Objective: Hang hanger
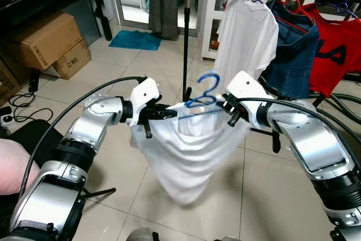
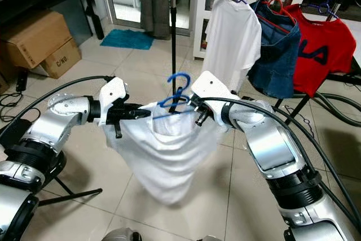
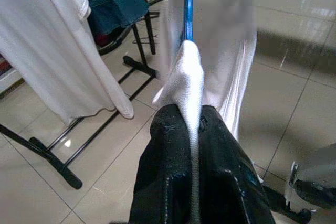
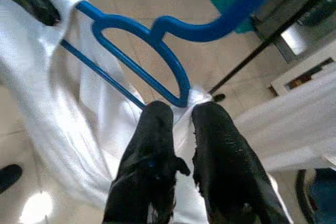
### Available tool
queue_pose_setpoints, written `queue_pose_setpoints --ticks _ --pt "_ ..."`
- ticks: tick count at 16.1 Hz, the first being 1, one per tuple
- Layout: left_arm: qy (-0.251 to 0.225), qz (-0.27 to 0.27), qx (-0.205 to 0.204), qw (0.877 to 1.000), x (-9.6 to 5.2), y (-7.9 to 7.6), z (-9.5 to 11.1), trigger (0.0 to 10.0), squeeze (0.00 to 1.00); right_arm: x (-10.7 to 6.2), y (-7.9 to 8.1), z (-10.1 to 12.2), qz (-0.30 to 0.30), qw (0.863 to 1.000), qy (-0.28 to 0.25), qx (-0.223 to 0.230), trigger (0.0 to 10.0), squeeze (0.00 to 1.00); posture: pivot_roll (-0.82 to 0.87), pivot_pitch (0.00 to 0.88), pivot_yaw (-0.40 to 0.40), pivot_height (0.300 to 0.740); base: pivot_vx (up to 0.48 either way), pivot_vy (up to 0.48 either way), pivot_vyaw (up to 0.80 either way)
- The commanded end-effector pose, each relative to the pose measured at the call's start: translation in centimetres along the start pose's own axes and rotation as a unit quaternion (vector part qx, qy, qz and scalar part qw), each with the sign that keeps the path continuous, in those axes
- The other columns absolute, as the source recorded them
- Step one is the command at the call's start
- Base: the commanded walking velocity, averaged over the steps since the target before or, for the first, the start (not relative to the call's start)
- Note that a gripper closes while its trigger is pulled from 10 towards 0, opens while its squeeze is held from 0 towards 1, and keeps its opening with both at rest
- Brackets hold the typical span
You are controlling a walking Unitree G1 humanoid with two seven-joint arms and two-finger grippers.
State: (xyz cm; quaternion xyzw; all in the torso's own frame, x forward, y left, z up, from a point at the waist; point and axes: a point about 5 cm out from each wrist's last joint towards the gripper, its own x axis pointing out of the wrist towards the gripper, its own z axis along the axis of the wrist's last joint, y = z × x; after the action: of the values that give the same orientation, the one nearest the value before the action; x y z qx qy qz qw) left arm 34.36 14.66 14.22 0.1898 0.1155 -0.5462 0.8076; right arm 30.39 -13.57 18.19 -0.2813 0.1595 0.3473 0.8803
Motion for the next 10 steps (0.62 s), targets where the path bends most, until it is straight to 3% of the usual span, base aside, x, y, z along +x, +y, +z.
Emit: queue_pose_setpoints --ticks 1,5,7,9,10 --pt "-0.023 0.017 0.013 1.000 -0.4 0.8 1.1 0.0 0.00 -0.5 -0.5 0.5 -0.004 1.000 -0.015 0.004 10.0 1.00 -0.01 0.000 0.046 0.740 0.000 0.000 0.00" --pt "-0.049 0.017 0.011 0.999 -0.5 0.9 1.6 0.0 0.00 -0.6 -0.5 1.1 -0.003 0.999 -0.036 0.005 10.0 1.00 -0.01 0.000 0.047 0.740 0.000 0.000 0.00" --pt "-0.063 -0.004 0.009 0.998 -1.2 0.9 1.8 0.0 0.00 -1.5 -2.2 1.9 -0.035 0.996 -0.079 0.007 10.0 1.00 -0.01 0.000 0.047 0.740 0.000 0.000 0.00" --pt "-0.054 -0.045 0.013 0.997 -2.4 0.7 1.5 0.0 0.00 -3.4 -3.2 3.4 0.000 0.986 -0.156 -0.051 10.0 1.00 -0.01 0.000 0.047 0.740 0.000 0.000 0.00" --pt "-0.040 -0.061 0.015 0.997 -3.1 0.6 1.2 0.0 0.00 -4.2 -3.2 3.4 0.035 0.984 -0.161 -0.067 10.0 1.00 -0.01 0.000 0.048 0.740 0.000 0.000 0.00"
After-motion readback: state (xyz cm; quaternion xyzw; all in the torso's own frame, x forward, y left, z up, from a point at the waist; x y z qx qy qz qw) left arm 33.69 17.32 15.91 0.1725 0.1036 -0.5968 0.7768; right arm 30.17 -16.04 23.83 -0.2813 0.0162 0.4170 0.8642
